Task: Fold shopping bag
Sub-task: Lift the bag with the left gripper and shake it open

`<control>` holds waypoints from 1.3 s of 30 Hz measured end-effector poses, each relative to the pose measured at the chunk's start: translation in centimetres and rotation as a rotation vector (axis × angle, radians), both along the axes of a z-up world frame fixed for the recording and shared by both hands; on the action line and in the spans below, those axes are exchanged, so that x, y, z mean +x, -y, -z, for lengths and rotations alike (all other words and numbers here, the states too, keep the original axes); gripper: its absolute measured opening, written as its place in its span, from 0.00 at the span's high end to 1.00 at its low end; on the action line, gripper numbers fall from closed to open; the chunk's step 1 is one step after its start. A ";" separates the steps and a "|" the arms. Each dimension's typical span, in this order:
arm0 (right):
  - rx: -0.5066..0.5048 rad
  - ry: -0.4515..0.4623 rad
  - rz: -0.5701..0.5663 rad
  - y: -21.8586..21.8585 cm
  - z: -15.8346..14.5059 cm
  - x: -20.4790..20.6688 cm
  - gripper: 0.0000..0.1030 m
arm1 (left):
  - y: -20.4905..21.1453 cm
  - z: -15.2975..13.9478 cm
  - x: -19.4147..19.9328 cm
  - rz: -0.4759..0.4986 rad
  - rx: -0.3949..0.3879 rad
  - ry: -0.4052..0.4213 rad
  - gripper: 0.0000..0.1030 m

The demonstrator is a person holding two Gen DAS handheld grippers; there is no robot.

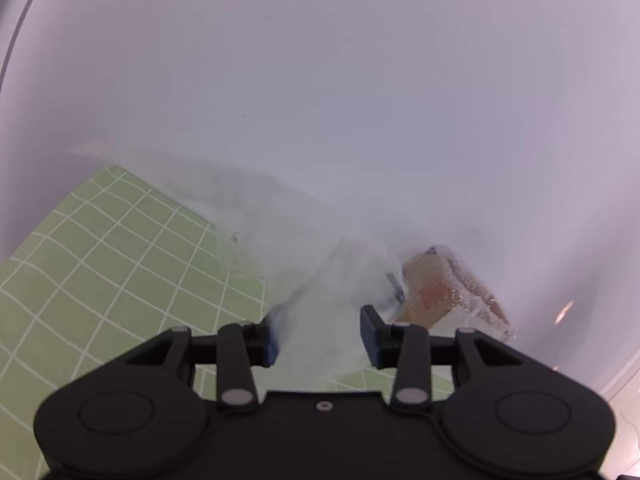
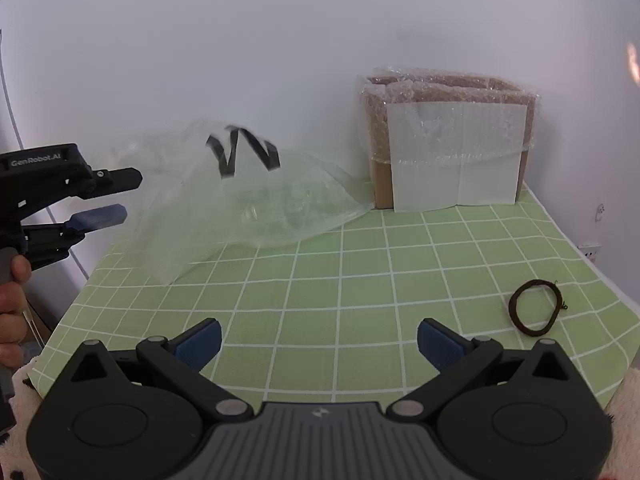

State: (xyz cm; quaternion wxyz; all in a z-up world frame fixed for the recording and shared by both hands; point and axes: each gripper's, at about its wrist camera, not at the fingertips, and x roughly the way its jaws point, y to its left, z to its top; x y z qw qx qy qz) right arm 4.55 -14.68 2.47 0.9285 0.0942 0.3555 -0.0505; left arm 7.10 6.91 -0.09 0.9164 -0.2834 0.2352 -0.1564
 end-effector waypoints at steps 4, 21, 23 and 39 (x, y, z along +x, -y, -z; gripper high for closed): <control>-0.007 -0.029 0.022 0.2 0.4 0.3 0.00 | -0.2 0.0 -0.1 0.012 -0.040 -0.014 0.87; -0.003 0.014 -0.015 -0.4 -0.6 -0.5 0.00 | -0.1 -4.6 -3.2 0.050 -0.338 0.101 1.00; 0.002 0.025 -0.022 -0.4 -0.9 -0.7 0.00 | 0.1 -5.4 -4.1 0.050 -0.325 0.130 1.00; 0.086 0.064 -0.127 -2.9 -0.1 -0.6 0.00 | -2.5 -2.7 -7.3 -0.058 -0.394 -0.007 1.00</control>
